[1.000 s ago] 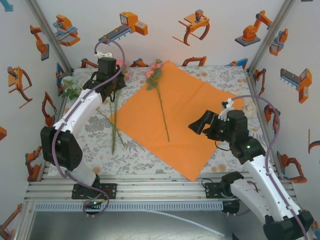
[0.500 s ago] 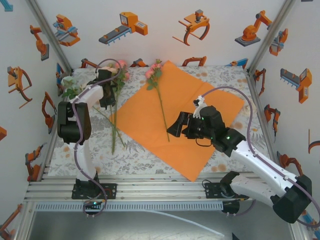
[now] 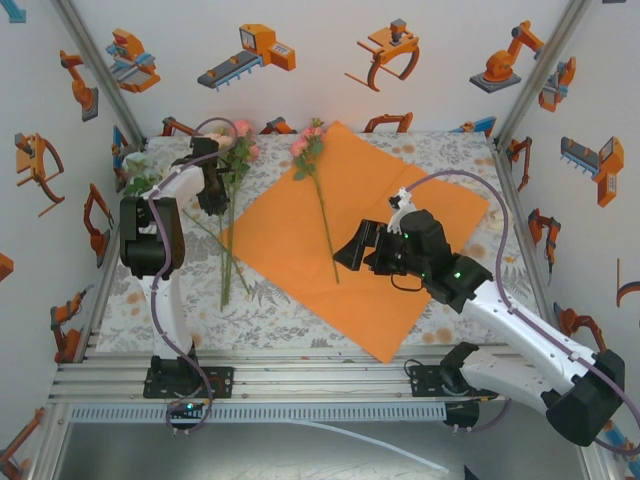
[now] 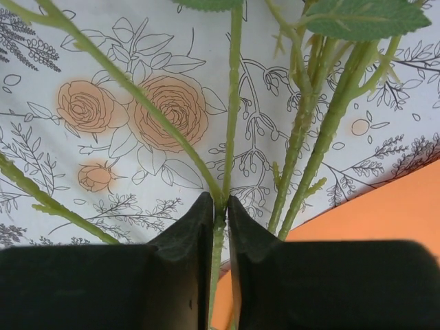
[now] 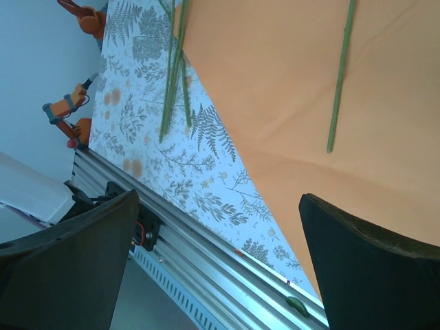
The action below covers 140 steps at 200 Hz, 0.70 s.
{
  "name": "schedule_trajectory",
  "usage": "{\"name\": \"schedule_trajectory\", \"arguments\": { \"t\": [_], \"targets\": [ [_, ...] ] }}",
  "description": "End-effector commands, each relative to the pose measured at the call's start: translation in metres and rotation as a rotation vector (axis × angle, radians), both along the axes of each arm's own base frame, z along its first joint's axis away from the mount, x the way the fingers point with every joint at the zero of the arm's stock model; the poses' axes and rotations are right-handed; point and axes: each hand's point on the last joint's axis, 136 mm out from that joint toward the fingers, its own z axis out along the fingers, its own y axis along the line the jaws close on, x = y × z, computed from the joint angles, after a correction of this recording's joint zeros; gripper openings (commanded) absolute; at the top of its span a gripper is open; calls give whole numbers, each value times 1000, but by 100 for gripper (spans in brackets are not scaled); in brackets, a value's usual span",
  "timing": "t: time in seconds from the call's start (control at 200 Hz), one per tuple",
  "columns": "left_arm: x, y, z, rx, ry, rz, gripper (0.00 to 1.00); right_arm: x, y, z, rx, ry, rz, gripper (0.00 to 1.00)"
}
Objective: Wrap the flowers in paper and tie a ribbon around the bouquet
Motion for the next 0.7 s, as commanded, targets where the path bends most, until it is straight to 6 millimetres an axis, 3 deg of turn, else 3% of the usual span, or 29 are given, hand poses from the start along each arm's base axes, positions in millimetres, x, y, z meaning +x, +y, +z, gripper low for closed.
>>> {"name": "schedule_trajectory", "arguments": {
  "t": [0.0, 0.1, 0.235, 0.375, 0.451, 0.551, 0.611, 0.696],
  "targets": [
    [1, 2, 32, -5, -46, 0, 15, 1, 0, 23, 29, -46, -11, 88],
    [-3, 10, 69, 21, -117, 20, 12, 1, 0, 21, 27, -44, -11, 88],
    [-14, 24, 134, 60, -262, 70, 7, 3, 1, 22, 28, -48, -11, 88],
    [-33, 37, 201, 70, -415, 139, 5, 3, 2, 26, 33, -58, -12, 88],
    [-45, 34, 233, 4, -498, 164, 3, 4, 0, 27, 29, -66, -17, 88],
    [-56, 1, 268, -276, -628, 145, 0, 4, -4, 27, 5, -81, -25, 89],
    [-54, -39, 291, -516, -725, 78, 0, 5, -9, 27, -16, -91, -45, 89],
    [-48, -100, 300, -725, -738, -12, 0, 7, -15, 28, -33, -104, -65, 90]
  ]
}}
